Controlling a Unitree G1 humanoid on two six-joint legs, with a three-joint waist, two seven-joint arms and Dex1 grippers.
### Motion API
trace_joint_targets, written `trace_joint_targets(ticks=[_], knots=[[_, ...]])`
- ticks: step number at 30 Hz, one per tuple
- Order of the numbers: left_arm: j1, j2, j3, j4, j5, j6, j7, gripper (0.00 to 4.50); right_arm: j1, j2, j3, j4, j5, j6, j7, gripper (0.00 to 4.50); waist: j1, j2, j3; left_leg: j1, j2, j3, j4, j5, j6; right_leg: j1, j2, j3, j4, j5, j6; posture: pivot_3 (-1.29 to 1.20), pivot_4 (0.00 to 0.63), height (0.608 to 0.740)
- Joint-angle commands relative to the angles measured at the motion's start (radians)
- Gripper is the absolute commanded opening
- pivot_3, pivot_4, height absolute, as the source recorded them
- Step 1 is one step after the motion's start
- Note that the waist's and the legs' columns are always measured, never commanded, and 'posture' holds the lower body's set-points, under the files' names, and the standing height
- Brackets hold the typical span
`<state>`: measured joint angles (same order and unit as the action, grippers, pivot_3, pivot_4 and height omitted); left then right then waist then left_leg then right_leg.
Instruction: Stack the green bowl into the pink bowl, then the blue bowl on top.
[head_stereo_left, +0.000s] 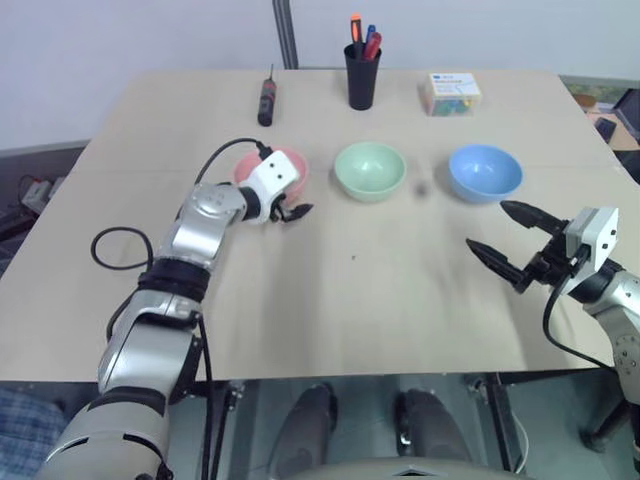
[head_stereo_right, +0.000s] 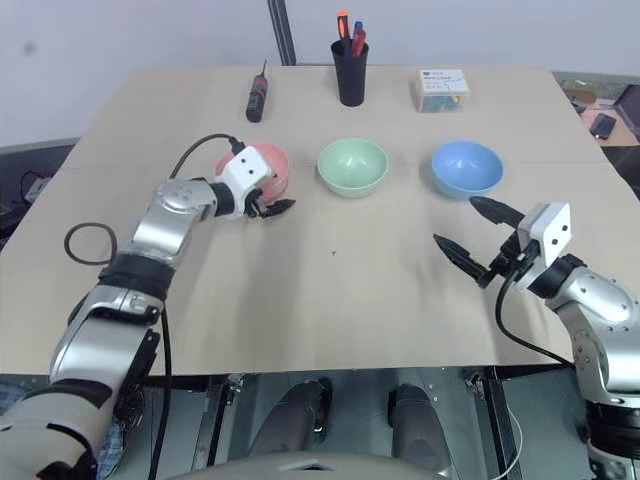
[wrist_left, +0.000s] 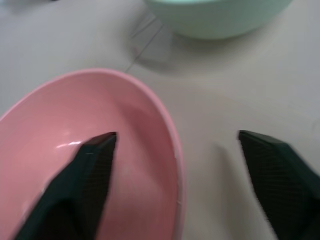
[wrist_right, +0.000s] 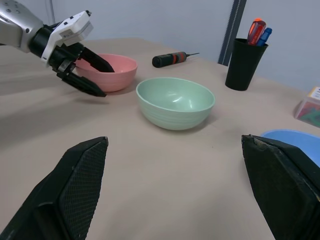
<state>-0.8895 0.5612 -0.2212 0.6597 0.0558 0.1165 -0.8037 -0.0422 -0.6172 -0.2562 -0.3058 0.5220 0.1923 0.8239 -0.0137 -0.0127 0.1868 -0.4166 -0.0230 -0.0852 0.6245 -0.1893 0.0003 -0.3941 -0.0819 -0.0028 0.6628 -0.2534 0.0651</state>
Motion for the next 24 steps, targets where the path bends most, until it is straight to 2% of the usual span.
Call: trace_joint_targets(ticks=[1,6,11,14,19,22,24], knots=[[-0.043,-0.001,-0.006,0.049,0.035,-0.046,-0.008,1.91,0.009,-0.011,-0.042,-0.04,0.01,-0.019,-0.005,4.5,-0.002,0.0,0.0,0.0,0.0,0.0,0.0,0.0,0.0,0.0,0.0,0.0,0.0,0.0,0.0,0.0,0.15,0.74],[-0.046,0.009,-0.013,0.022,0.053,-0.009,-0.054,0.04,0.019,-0.011,-0.048,-0.035,0.007,-0.026,-0.008,4.5,-0.001,0.0,0.0,0.0,0.0,0.0,0.0,0.0,0.0,0.0,0.0,0.0,0.0,0.0,0.0,0.0,0.15,0.74],[-0.005,0.026,0.015,-0.134,-0.004,0.035,-0.144,0.04,0.019,-0.01,-0.046,-0.029,0.004,-0.03,-0.007,4.5,-0.001,0.0,0.0,0.0,0.0,0.0,0.0,0.0,0.0,0.0,0.0,0.0,0.0,0.0,0.0,0.0,0.15,0.74],[0.06,0.061,0.035,-0.36,-0.111,0.077,-0.284,0.04,0.02,-0.012,-0.047,-0.025,0.003,-0.029,-0.006,4.5,-0.002,0.0,0.0,-0.001,0.0,0.0,0.0,0.0,0.0,-0.001,0.0,0.0,0.0,0.0,0.0,0.0,0.15,0.74],[0.204,0.182,-0.006,-0.709,-0.256,0.182,-0.526,0.04,0.01,-0.01,-0.038,-0.013,-0.005,-0.029,-0.003,4.5,-0.006,0.001,0.0,0.0,0.001,0.001,0.0,0.0,0.0,-0.001,0.0,0.001,0.0,0.0,0.0,0.0,0.15,0.74],[0.239,0.196,-0.055,-0.791,-0.264,0.199,-0.576,0.04,0.001,-0.007,-0.032,-0.008,-0.005,-0.027,-0.003,4.5,-0.003,0.001,0.0,0.001,0.001,0.001,-0.001,0.0,0.0,-0.001,0.0,0.002,0.001,0.0,-0.001,0.0,0.15,0.74],[0.237,0.169,-0.1,-0.793,-0.238,0.165,-0.584,0.04,-0.007,-0.005,-0.028,0.001,-0.008,-0.029,-0.003,4.5,0.003,0.001,0.0,0.001,0.001,0.001,0.0,0.0,0.0,0.0,0.0,0.001,0.001,0.0,0.0,0.0,0.15,0.74]])
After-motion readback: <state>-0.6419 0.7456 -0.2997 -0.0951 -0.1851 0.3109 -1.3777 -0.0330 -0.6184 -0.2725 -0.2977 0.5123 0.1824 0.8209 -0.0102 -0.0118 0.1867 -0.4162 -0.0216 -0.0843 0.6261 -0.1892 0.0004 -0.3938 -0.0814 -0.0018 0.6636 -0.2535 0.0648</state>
